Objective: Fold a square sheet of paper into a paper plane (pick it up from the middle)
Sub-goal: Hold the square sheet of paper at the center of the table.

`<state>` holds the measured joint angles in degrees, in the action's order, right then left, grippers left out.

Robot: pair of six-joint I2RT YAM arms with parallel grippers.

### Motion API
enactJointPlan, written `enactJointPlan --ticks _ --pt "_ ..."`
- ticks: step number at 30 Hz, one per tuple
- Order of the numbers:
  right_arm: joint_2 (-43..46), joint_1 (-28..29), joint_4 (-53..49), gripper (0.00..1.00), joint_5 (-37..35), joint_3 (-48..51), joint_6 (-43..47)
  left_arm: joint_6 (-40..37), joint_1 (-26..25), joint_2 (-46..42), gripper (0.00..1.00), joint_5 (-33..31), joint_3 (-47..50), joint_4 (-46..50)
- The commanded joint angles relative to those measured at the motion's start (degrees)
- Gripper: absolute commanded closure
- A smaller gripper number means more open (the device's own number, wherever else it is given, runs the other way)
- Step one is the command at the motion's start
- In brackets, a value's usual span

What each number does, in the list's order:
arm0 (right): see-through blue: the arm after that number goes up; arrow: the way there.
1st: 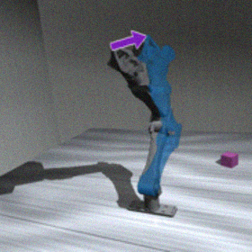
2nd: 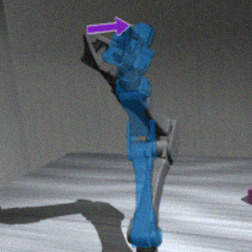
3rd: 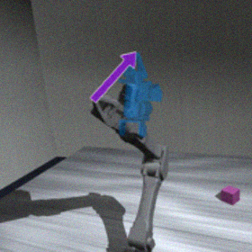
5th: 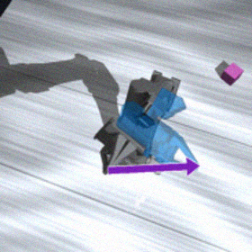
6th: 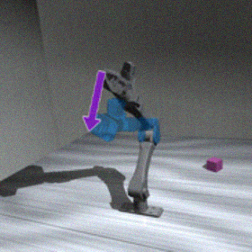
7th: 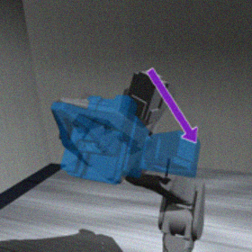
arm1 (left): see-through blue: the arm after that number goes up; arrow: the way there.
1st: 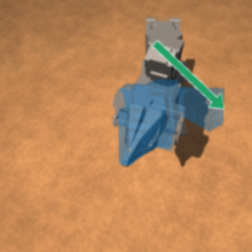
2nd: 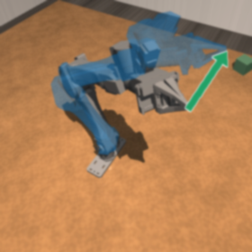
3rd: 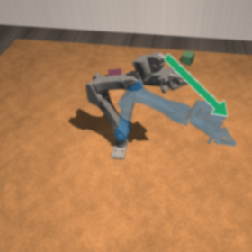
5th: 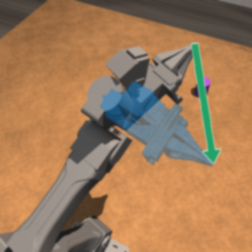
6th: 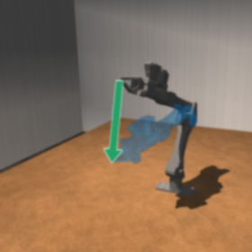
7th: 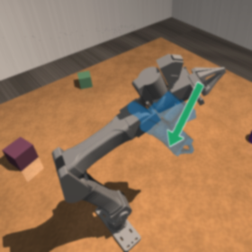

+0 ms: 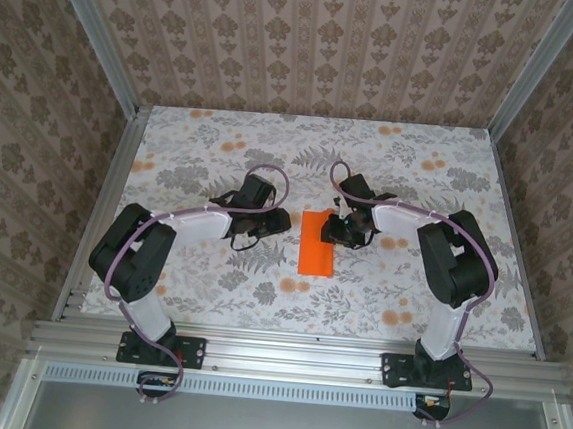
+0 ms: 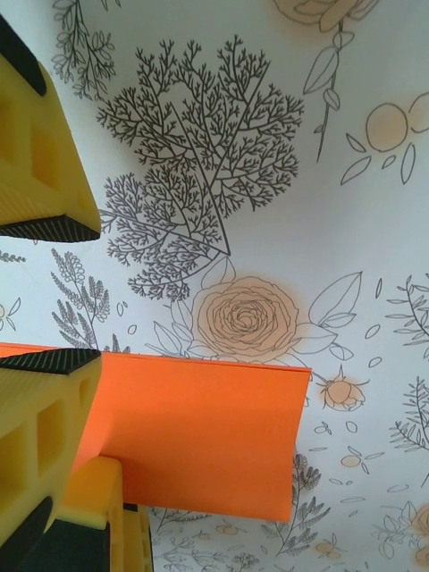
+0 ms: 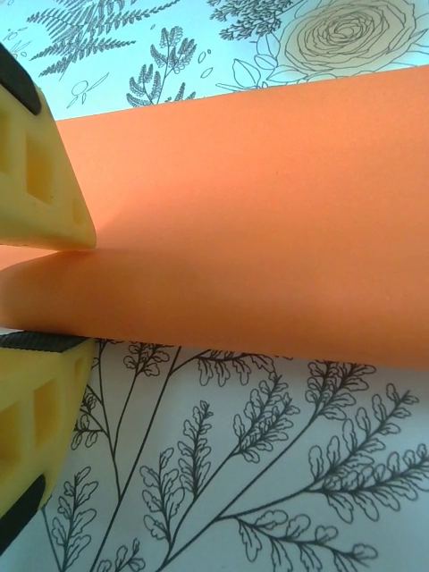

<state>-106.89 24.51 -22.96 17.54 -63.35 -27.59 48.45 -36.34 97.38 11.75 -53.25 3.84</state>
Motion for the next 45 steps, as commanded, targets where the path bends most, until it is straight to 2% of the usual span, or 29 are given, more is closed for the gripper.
enactJointPlan --ticks 1,7,14,25,45 --pt "-3.4 0.0 -0.8 0.68 -0.5 1.9 2.1 0.2 0.0 -0.2 0.61 1.6 0.0 -1.2" --pt "-4.1 0.1 -1.4 0.68 -1.5 1.4 2.1 0.6 -0.3 0.0 0.63 2.4 0.3 -2.7" --pt "-5.2 0.1 -1.6 0.68 -1.9 1.3 1.9 0.7 -1.2 2.4 0.68 9.2 -0.9 -7.2" --pt "-5.9 0.0 -2.3 0.66 -2.3 1.0 2.6 1.0 -2.6 6.6 0.76 12.5 -3.2 -8.9" --pt "-7.3 0.0 -2.7 0.66 -3.3 -0.1 3.3 -0.5 -4.4 11.4 0.85 13.4 -5.8 -7.7"
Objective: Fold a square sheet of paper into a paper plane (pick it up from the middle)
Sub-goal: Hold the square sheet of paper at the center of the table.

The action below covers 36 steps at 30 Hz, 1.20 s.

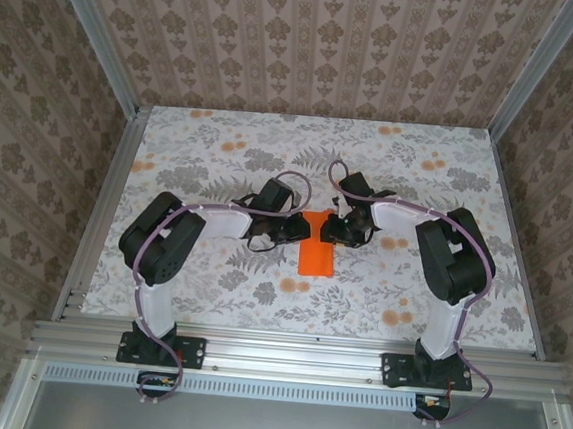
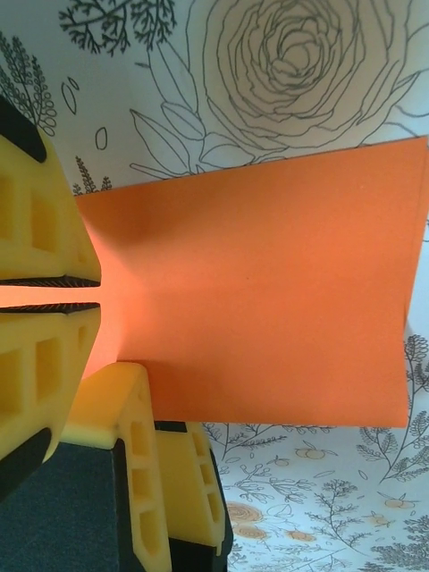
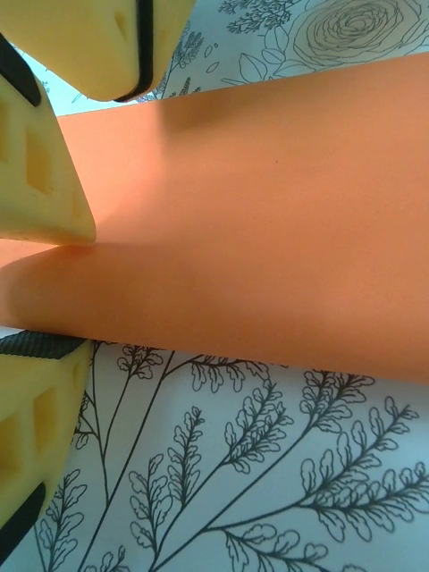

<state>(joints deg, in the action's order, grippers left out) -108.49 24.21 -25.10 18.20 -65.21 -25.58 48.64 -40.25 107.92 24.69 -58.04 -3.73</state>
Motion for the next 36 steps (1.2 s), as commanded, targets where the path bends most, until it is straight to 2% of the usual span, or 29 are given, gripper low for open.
enactJointPlan --ticks 1,12,23,36 --pt "-5.8 0.3 -0.6 0.66 -4.0 1.7 1.3 -0.8 -0.5 0.9 0.85 0.4 -0.9 0.0" --pt "-5.9 -0.1 -1.4 0.67 -4.5 1.9 3.8 -2.2 -0.5 -0.9 0.84 -0.8 -2.1 2.5" --pt "-6.4 -0.4 -0.3 0.66 -2.1 2.1 1.9 -1.4 -0.4 -4.4 0.83 -3.7 -0.2 2.1" --pt "-7.9 -1.0 -4.0 0.64 -5.0 0.3 0.7 -0.7 -0.2 -3.1 0.83 -3.5 -1.1 1.3"
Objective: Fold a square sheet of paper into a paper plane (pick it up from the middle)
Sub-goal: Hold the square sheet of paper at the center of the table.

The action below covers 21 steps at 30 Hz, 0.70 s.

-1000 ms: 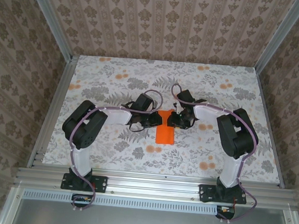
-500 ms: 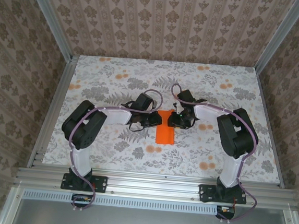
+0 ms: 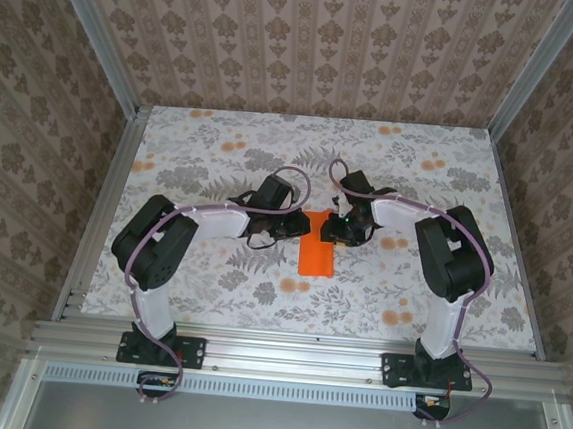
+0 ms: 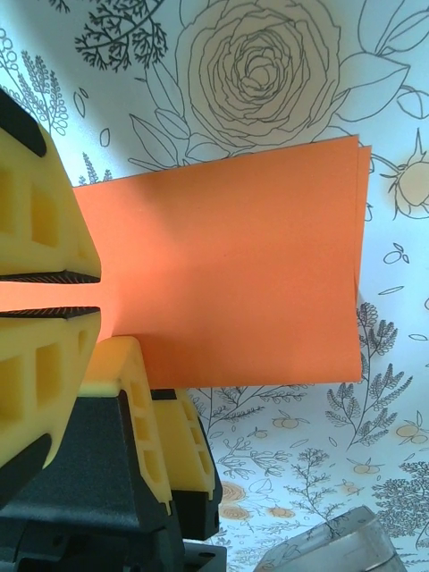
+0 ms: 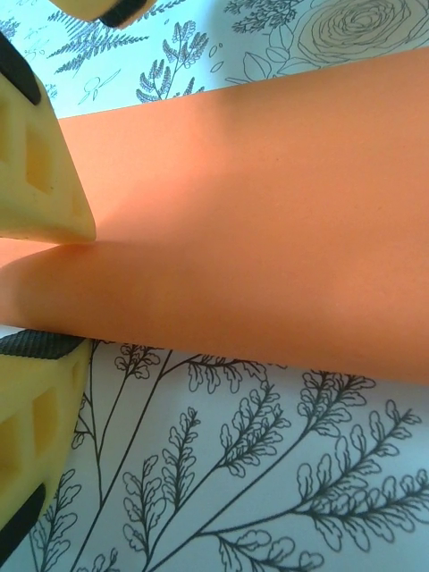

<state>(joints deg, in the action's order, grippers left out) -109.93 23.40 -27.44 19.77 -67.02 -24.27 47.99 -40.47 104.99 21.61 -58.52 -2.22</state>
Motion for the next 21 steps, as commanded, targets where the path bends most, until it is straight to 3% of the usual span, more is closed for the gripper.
enactJointPlan --ticks 1,21 --pt "-6.7 -0.2 -1.7 0.64 -6.6 2.0 -0.9 0.1 0.1 -0.1 0.83 -0.4 -0.5 -0.4" --pt "-8.6 -0.2 -2.3 0.63 -7.6 1.7 -1.6 0.1 -0.1 0.6 0.83 0.8 -0.8 -1.1"
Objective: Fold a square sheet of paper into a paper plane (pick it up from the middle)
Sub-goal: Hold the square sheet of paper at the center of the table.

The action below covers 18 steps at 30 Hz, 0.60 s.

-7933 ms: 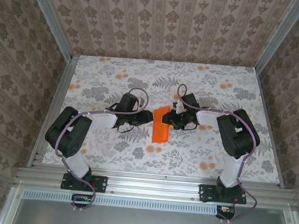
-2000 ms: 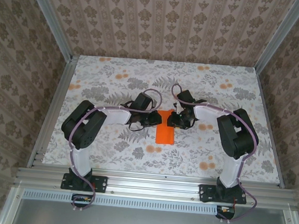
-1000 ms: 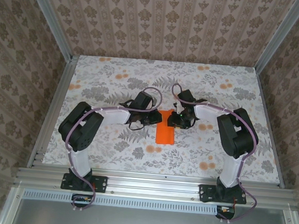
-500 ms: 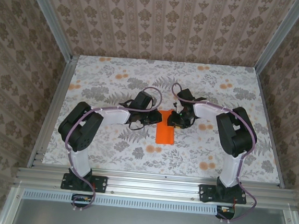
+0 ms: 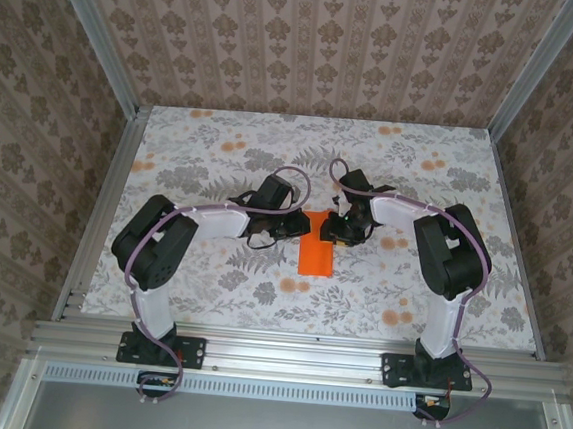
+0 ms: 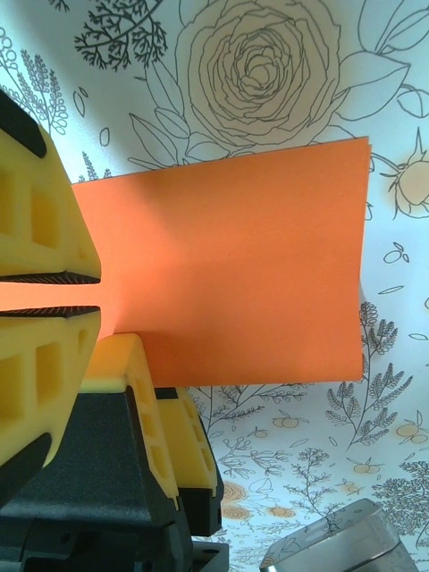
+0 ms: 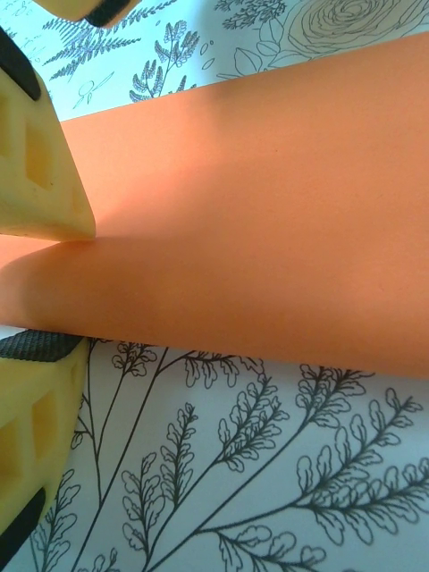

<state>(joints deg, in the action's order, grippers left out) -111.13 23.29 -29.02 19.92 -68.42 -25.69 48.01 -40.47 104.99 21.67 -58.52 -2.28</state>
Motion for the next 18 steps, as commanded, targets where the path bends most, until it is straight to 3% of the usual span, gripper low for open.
enactJointPlan --ticks 1,18 --pt "-7.6 -0.1 -0.7 0.63 -7.8 3.1 -0.2 0.1 -0.1 0.8 0.84 1.1 -0.9 -1.1" --pt "-8.1 -0.1 -0.5 0.61 -7.5 3.1 0.2 -0.3 -1.0 3.4 0.88 0.3 -2.3 1.3"
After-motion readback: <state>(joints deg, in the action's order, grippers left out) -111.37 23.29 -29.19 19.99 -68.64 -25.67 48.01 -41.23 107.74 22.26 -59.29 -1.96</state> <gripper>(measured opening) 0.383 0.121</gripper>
